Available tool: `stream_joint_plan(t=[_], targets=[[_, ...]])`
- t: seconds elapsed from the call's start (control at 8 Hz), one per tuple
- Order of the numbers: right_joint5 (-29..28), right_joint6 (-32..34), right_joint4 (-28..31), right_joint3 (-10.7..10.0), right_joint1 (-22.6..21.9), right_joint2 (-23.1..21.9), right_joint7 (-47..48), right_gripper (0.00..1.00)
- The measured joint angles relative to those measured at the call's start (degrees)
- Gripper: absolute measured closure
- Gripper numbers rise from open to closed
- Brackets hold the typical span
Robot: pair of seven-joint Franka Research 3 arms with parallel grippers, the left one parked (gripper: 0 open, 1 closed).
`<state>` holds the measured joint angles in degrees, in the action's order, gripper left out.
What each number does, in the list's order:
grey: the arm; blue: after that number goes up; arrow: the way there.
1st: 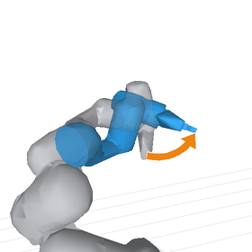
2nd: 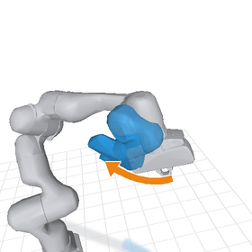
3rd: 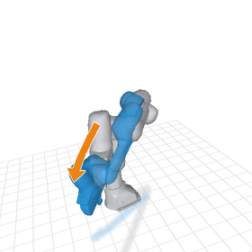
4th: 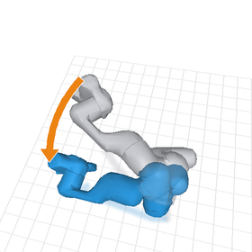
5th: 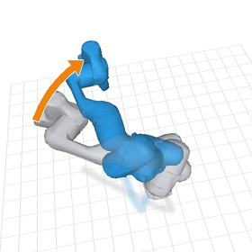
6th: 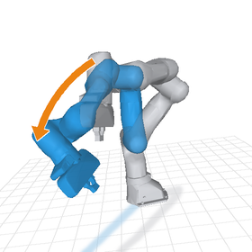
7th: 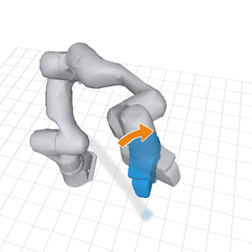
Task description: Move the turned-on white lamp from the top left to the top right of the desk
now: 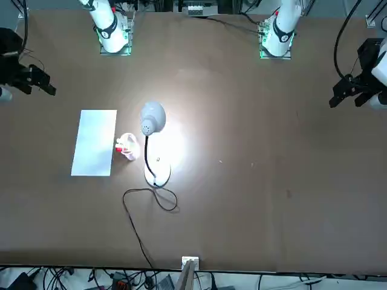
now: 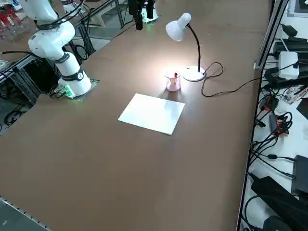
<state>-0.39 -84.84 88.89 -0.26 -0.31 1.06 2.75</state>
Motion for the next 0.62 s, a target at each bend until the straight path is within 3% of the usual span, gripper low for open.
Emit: stream_joint_plan(t=[0.25,0.38,0.62], targets=[[-0.94,0.0,-0.24,0.86,-0.63,0.43,0.35,0.0],[-1.63,0.03,-0.2,2.29,-2.67,0.77,2.0,0.0],[-1.83,-0.36,0.14,4.05,-11.69,2.12,6.23,0.01]])
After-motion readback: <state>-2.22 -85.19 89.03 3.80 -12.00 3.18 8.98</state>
